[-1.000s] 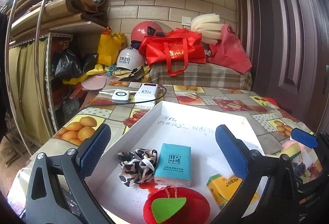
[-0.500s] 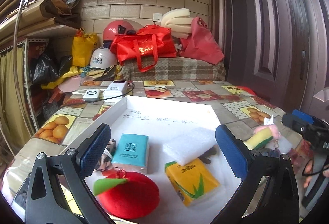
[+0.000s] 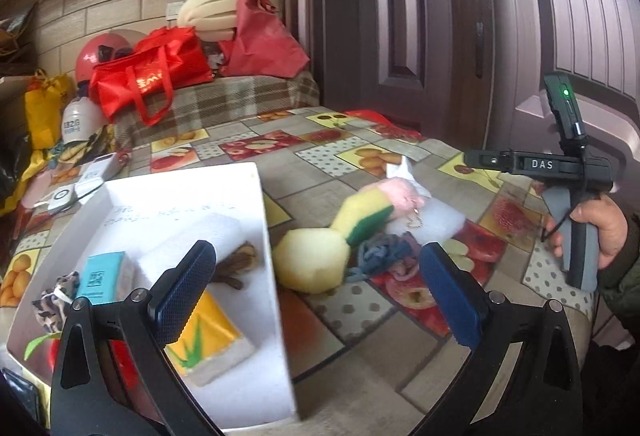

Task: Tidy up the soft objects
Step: 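Grasp the blue-purple knit scrunchie with the left gripper while the right grasps another white foam sheet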

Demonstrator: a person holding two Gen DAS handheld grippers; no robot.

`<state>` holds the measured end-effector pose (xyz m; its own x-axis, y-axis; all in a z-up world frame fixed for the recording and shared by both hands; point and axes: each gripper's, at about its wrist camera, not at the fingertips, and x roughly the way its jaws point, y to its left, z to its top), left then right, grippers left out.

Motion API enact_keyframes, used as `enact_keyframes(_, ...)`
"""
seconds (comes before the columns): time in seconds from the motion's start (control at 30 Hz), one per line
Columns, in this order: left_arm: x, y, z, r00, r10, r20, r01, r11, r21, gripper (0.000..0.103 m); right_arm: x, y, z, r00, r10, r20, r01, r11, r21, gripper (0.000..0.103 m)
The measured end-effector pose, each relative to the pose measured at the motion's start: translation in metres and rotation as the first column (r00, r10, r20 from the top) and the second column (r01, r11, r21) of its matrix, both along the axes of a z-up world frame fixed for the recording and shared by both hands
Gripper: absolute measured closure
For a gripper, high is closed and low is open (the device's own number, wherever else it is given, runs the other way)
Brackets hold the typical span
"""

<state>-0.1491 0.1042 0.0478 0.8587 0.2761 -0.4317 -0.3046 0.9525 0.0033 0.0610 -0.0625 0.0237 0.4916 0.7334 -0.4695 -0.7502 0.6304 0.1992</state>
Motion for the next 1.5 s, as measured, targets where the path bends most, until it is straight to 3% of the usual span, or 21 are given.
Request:
enact_keyframes(0.2,0.025,-0.018,-0.008,0.992,-0.056,-0.111,0.059,0.998,0.029,0.001,-0.04,0.045,-0.008,0.975,0.183,0.129,-0.149,0.96,-0.239,0.001)
enact_keyframes(0.4,0.029,-0.016,-0.01,0.991,-0.045,-0.124,0.047,0.999,0.018,0.001,-0.039,0.07,-0.024,0.968,0.246,0.038,-0.223,0.925,-0.307,0.001)
enact_keyframes(0.63,0.035,-0.021,-0.012,0.988,-0.056,-0.144,0.061,0.998,0.031,0.001,-0.049,0.092,-0.038,0.956,0.293,0.027,-0.255,0.869,-0.425,0.004)
enact_keyframes(0.67,0.036,-0.023,-0.012,0.987,-0.069,-0.145,0.074,0.997,0.025,0.001,-0.046,0.09,-0.039,0.957,0.289,0.015,-0.256,0.871,-0.42,0.01)
enact_keyframes(0.87,0.055,-0.034,-0.018,0.973,-0.075,-0.218,0.088,0.995,0.049,0.005,-0.03,0.061,-0.03,0.962,0.273,-0.026,-0.264,0.895,-0.36,0.012)
enact_keyframes(0.97,0.068,-0.034,-0.026,0.959,-0.058,-0.279,0.072,0.997,0.041,0.011,-0.026,0.038,-0.035,0.967,0.253,-0.016,-0.239,0.886,-0.397,0.011)
enact_keyframes(1.0,0.071,-0.033,-0.027,0.955,-0.06,-0.29,0.071,0.997,0.029,0.016,-0.023,0.03,-0.038,0.968,0.251,-0.02,-0.238,0.883,-0.405,0.011)
enact_keyframes(1.03,0.074,-0.031,-0.028,0.954,-0.064,-0.294,0.071,0.997,0.013,0.033,-0.022,0.021,-0.04,0.968,0.251,-0.009,-0.233,0.881,-0.411,0.011)
enact_keyframes(1.07,0.077,-0.029,-0.029,0.953,-0.063,-0.297,0.065,0.998,-0.002,0.041,-0.021,0.014,-0.04,0.97,0.242,-0.001,-0.22,0.882,-0.416,0.011)
enact_keyframes(1.17,0.089,-0.025,-0.032,0.948,-0.076,-0.309,0.063,0.997,-0.053,0.049,-0.011,-0.002,-0.038,0.98,0.198,-0.011,-0.188,0.906,-0.38,0.011)
enact_keyframes(1.3,0.102,-0.032,-0.036,0.939,-0.066,-0.338,0.06,0.998,-0.028,0.049,-0.005,-0.008,-0.036,0.981,0.188,-0.039,-0.19,0.924,-0.331,0.011)
enact_keyframes(1.4,0.114,-0.034,-0.043,0.916,-0.054,-0.397,0.053,0.999,-0.014,0.048,-0.003,-0.01,-0.035,0.981,0.19,-0.046,-0.195,0.929,-0.315,0.011)
enact_keyframes(1.5,0.118,-0.028,-0.043,0.921,-0.064,-0.385,0.047,0.998,-0.051,0.048,-0.001,-0.013,-0.035,0.98,0.189,-0.061,-0.199,0.936,-0.289,0.011)
